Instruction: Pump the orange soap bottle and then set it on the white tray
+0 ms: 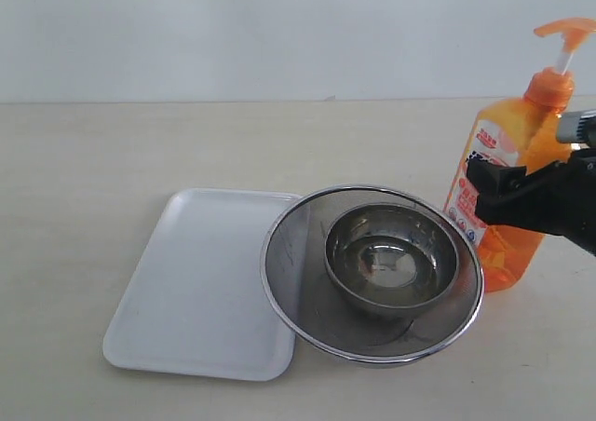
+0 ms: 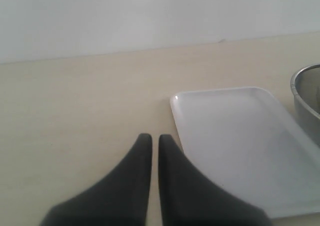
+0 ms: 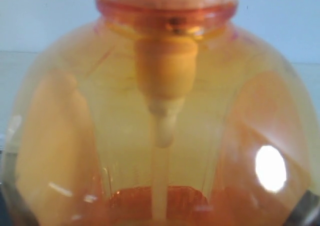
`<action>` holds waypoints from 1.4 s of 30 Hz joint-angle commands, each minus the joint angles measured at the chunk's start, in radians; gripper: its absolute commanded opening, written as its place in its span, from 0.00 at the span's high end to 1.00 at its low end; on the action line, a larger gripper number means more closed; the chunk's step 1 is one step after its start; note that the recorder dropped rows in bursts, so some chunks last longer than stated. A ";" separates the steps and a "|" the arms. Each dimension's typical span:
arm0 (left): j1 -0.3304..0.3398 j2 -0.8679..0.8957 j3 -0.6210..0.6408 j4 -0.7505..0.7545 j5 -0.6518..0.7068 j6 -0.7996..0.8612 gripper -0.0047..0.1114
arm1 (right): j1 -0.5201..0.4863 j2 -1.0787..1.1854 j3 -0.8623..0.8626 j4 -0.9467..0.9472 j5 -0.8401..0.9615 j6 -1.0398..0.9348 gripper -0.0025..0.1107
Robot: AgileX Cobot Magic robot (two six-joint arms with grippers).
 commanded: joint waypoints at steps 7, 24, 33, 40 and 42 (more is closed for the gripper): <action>0.002 -0.003 0.003 -0.011 0.000 0.005 0.92 | 0.000 -0.003 -0.003 0.003 -0.015 -0.128 0.97; 0.002 -0.003 0.003 -0.011 0.000 0.005 0.92 | 0.000 -0.003 -0.003 0.038 -0.168 -0.116 0.97; 0.002 -0.003 0.003 -0.011 0.000 0.005 0.92 | 0.000 -0.003 -0.003 0.040 -0.249 -0.127 0.98; 0.002 -0.003 0.003 -0.011 0.000 0.005 0.92 | 0.000 -0.065 -0.003 0.073 -0.261 -0.155 0.98; 0.002 -0.003 0.003 -0.011 0.000 0.005 0.92 | 0.000 -0.103 -0.003 0.071 -0.257 -0.155 0.98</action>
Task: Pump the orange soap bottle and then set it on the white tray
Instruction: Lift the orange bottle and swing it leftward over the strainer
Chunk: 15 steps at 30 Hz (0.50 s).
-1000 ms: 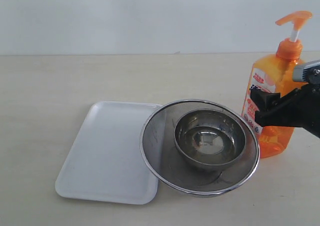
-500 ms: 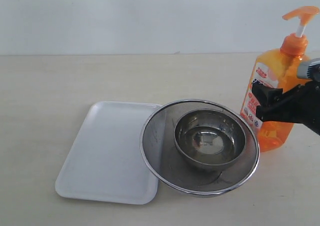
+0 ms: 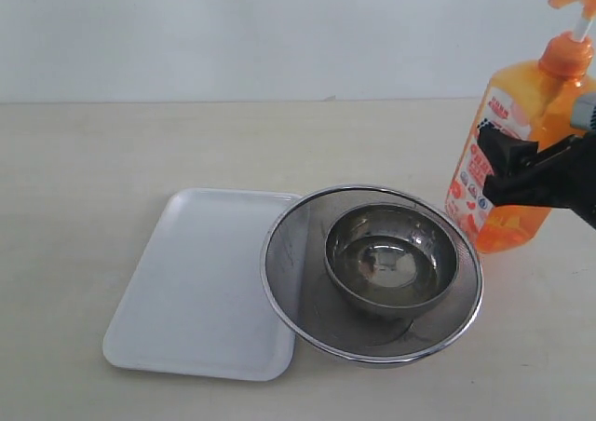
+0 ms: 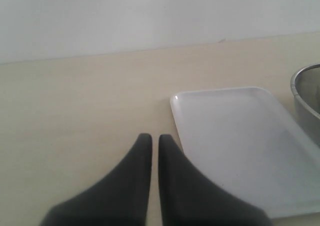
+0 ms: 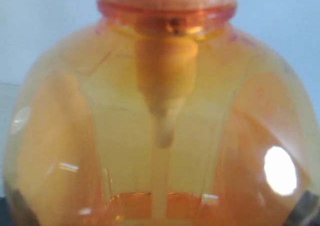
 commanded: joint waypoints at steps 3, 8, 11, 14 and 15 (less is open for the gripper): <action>0.002 -0.003 0.003 -0.011 0.000 0.005 0.92 | 0.000 -0.155 -0.004 0.021 -0.085 -0.010 0.98; 0.002 -0.003 0.003 -0.011 0.000 0.005 0.92 | 0.000 -0.284 -0.031 -0.044 -0.001 0.025 0.98; 0.002 -0.003 0.003 -0.011 0.000 0.005 0.92 | 0.072 -0.380 -0.117 -0.067 0.129 0.058 0.98; 0.002 -0.003 0.003 -0.011 0.000 0.005 0.92 | 0.188 -0.412 -0.198 -0.047 0.209 0.056 0.98; 0.002 -0.003 0.003 -0.011 0.000 0.005 0.92 | 0.258 -0.412 -0.247 -0.025 0.248 0.047 0.98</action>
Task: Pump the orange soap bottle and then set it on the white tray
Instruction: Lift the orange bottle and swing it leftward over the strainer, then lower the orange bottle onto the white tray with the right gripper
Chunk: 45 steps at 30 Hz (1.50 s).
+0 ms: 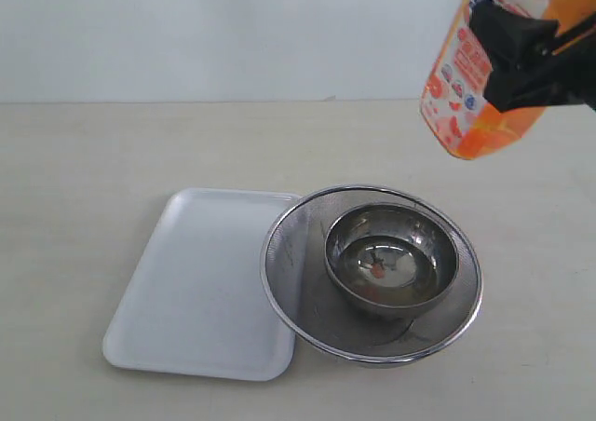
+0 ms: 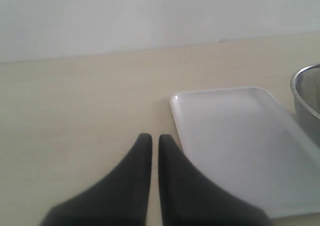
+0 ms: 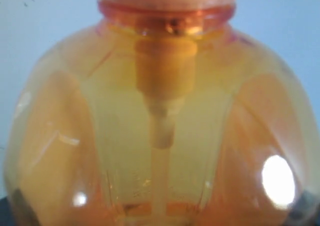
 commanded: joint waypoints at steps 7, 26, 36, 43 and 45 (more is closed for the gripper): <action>0.002 -0.003 0.003 -0.011 0.000 0.005 0.92 | 0.507 0.058 -0.337 0.226 0.132 -0.208 0.98; 0.002 -0.003 0.003 -0.011 0.000 0.005 0.92 | 0.651 0.553 -0.515 0.333 0.041 -0.201 0.98; 0.002 -0.003 0.003 -0.011 0.000 0.005 0.92 | 0.687 0.656 -0.515 0.361 -0.015 -0.207 0.98; 0.002 -0.003 0.003 -0.011 0.000 0.005 0.92 | 0.687 0.707 -0.515 0.414 -0.015 -0.214 0.98; 0.002 -0.003 0.003 -0.011 0.000 0.005 0.92 | 0.687 0.721 -0.513 0.428 -0.015 -0.214 0.98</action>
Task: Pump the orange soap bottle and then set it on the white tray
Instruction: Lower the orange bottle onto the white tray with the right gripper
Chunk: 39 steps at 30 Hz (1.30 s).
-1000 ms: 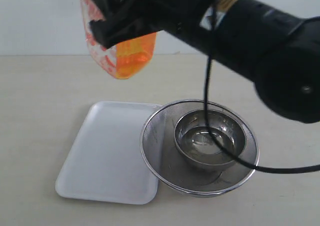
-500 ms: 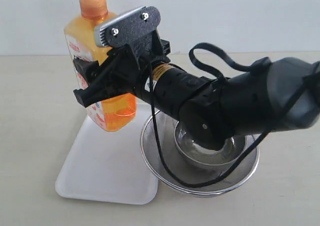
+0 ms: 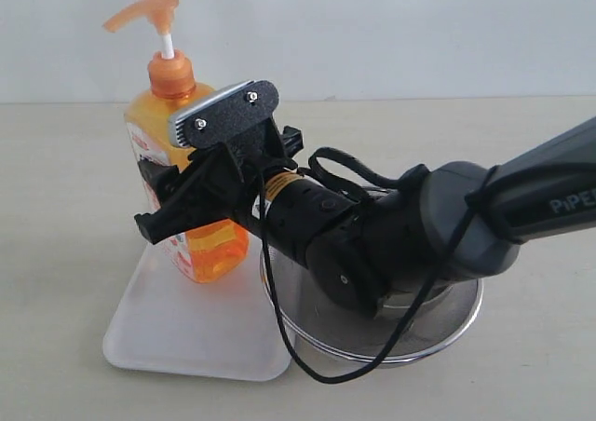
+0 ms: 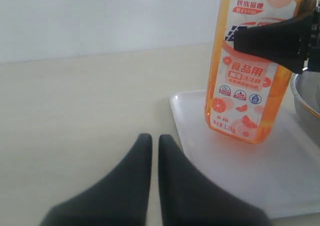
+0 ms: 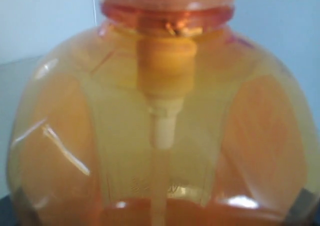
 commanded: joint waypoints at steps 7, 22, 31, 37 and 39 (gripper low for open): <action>0.002 -0.003 0.003 -0.011 0.000 0.005 0.92 | 0.000 0.025 -0.015 0.072 -0.105 -0.026 0.98; 0.002 -0.003 0.003 -0.011 0.000 0.007 0.92 | 0.000 0.025 -0.015 0.052 -0.044 -0.024 0.28; 0.002 -0.003 0.003 -0.011 0.000 0.007 0.92 | 0.000 0.011 -0.015 0.070 -0.002 -0.005 0.23; 0.002 -0.003 0.003 -0.011 0.000 0.007 0.92 | 0.000 -0.040 -0.015 0.078 0.080 -0.010 0.23; 0.002 -0.003 0.003 -0.011 0.000 0.007 0.92 | 0.000 -0.046 -0.015 0.078 0.107 -0.008 0.23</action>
